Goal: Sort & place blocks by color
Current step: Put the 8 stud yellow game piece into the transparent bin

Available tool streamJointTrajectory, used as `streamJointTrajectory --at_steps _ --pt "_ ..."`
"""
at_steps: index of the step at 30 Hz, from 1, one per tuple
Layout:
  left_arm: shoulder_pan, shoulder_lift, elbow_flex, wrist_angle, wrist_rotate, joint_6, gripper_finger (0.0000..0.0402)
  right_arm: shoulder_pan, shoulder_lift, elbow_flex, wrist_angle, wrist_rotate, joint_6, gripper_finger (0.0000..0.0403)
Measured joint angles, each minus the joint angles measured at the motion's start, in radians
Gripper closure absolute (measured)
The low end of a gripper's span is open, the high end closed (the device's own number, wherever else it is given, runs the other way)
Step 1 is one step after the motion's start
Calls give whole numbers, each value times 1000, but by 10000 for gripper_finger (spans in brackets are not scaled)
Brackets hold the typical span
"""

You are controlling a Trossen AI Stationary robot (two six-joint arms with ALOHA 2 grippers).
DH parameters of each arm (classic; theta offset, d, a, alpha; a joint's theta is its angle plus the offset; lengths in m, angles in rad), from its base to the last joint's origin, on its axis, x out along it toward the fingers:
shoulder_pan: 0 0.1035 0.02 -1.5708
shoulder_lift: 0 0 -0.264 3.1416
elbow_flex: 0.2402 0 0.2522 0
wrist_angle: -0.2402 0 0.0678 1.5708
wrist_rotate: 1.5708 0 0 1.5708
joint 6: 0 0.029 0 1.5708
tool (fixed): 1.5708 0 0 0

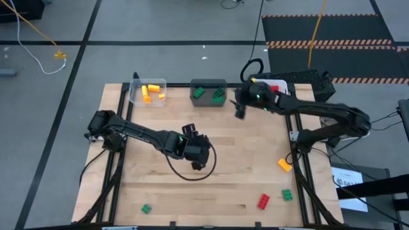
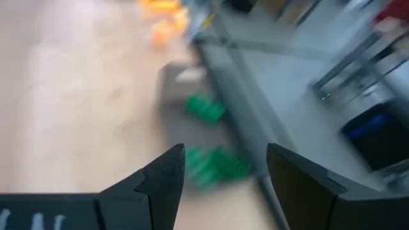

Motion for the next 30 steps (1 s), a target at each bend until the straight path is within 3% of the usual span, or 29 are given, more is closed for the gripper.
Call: streamJointTrajectory --at_steps 7,14,23,30 --pt "27 0 0 65 -3 51 165 191 -200 0 -549 1 284 193" --pt "42 0 0 97 -3 63 165 408 -246 0 -931 -49 696 193" --pt "43 0 0 108 -3 106 165 577 -169 -14 -1158 -167 1111 193" --pt "43 0 0 107 -3 132 165 655 -122 -123 -1178 -315 1275 193"
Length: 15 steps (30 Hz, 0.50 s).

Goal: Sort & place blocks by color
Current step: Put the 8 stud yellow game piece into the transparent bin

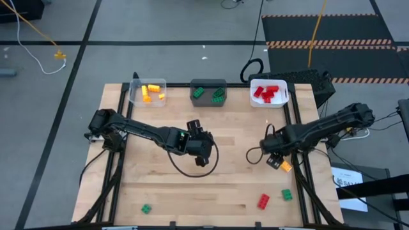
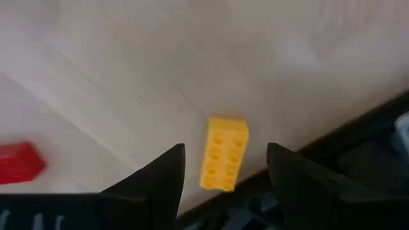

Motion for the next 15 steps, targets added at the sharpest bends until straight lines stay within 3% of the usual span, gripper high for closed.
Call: streamJointTrajectory --at_steps 15 --pt "4 0 0 0 0 5 165 152 57 -88 78 -60 75 193"
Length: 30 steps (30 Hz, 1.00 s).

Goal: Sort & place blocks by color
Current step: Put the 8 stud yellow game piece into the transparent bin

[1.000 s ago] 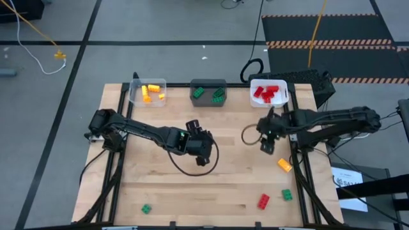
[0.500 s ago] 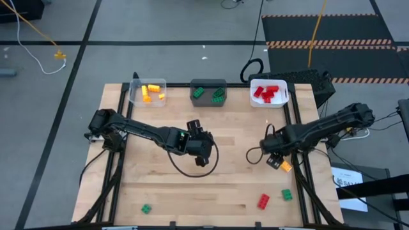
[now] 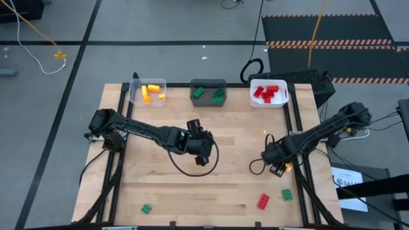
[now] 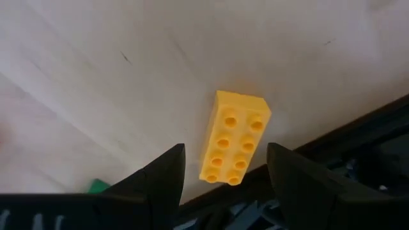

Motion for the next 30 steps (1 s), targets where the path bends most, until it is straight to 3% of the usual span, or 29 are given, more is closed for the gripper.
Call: streamJointTrajectory --at_steps 11,18,21,25,30 --pt "0 0 0 1 0 -8 165 55 87 -50 70 9 23 193" --pt "0 0 1 1 0 -8 165 66 94 -142 210 -4 23 195" --pt "0 1 1 1 0 -9 165 65 93 -150 224 -1 -13 216" --pt "0 1 1 2 0 -9 165 62 67 -150 247 13 -56 279" --pt "7 1 1 6 0 -9 165 32 15 -144 304 94 -150 281"
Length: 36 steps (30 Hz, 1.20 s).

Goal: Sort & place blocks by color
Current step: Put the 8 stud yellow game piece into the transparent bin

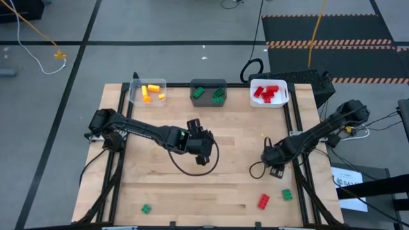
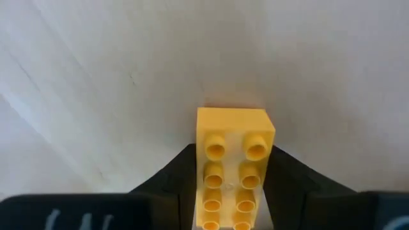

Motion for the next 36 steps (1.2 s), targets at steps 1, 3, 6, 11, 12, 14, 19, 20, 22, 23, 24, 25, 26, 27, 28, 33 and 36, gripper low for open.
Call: streamJointTrajectory --at_steps 1,3,6,11,12,14,19,20,22,23,24,25,26,27,28,33,36 --pt "1 0 0 3 0 0 165 -9 -12 7 21 42 -22 281" --pt "4 0 0 4 0 2 165 -31 -39 30 65 134 -65 281" --pt "6 0 0 23 0 19 165 -58 -80 61 136 196 -155 281" --pt "0 0 0 91 -1 112 165 -112 -123 128 370 283 -393 281" --pt "-4 0 0 105 -1 146 165 -126 -127 136 417 273 -439 281" --pt "-18 0 0 139 -2 224 165 -155 -127 148 526 246 -499 281" --pt "-54 0 0 249 -1 474 165 -247 -106 148 719 86 -574 281" --pt "-60 0 0 270 -1 521 165 -260 -101 148 743 63 -586 281" --pt "-69 0 0 303 4 615 165 -284 -91 148 795 33 -612 281" --pt "-70 0 0 314 12 652 165 -294 -86 148 814 11 -624 281" --pt "-72 0 0 323 21 681 165 -303 -79 148 833 -11 -635 281" --pt "-72 0 0 328 36 705 165 -309 -72 148 863 -32 -645 281" --pt "-71 0 0 332 56 724 165 -314 -66 148 904 -50 -656 281" --pt "-69 0 0 335 75 737 165 -317 -61 148 940 -67 -663 281" --pt "-66 0 0 336 90 745 165 -321 -56 148 974 -84 -670 281" --pt "-60 0 0 345 120 755 165 -334 -35 148 1061 -113 -696 281" --pt "-60 0 0 357 148 782 165 -349 -20 149 1064 -152 -696 281"
